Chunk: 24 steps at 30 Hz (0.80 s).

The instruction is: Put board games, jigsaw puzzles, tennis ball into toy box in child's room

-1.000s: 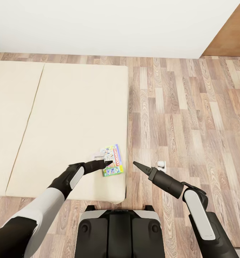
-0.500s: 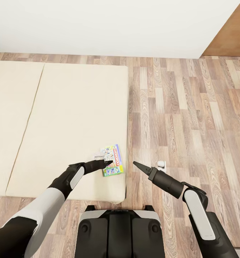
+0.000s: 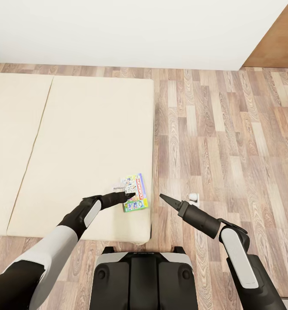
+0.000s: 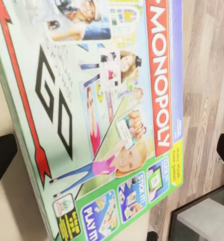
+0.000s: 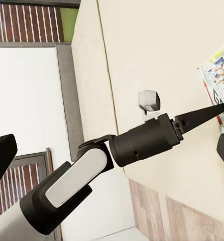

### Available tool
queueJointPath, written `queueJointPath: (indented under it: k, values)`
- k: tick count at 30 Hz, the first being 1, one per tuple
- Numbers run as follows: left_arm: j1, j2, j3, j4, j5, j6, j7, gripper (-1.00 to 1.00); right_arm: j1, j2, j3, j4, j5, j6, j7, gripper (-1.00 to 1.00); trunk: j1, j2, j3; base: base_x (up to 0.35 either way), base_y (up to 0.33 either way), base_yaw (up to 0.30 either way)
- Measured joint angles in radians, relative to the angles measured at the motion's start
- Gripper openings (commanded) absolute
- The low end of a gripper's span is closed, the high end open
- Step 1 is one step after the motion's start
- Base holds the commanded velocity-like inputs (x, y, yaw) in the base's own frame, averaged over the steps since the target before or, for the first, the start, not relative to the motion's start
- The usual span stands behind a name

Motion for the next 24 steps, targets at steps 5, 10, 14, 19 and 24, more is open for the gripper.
queueJointPath:
  k: [5,10,14,19,24]
  values:
    - [0.000,0.001,0.000,0.000,0.001,0.000,-0.001,1.00,0.000,-0.001,0.000,0.001,-0.001,0.001,0.005,1.00,0.000,0.000,0.000,0.000,0.000,0.000]
    - [0.000,0.001,0.000,0.000,0.001,0.000,-0.001,1.00,0.000,-0.015,0.000,0.001,-0.002,0.003,0.009,1.00,0.000,0.000,0.000,0.000,0.000,0.000]
    - [0.000,0.001,0.000,0.000,0.002,0.000,-0.001,1.00,0.000,-0.022,0.000,0.002,-0.003,0.003,0.009,1.00,0.000,0.000,0.000,0.000,0.000,0.000]
    - [0.000,0.000,0.000,0.000,0.002,0.000,-0.002,1.00,0.000,-0.024,0.000,0.002,-0.003,0.003,0.010,1.00,0.000,0.000,0.000,0.000,0.000,0.000]
    - [0.000,0.000,0.000,0.000,0.003,0.000,-0.002,1.00,0.000,-0.024,0.000,0.002,-0.003,0.003,0.010,1.00,0.000,0.000,0.000,0.000,0.000,0.000]
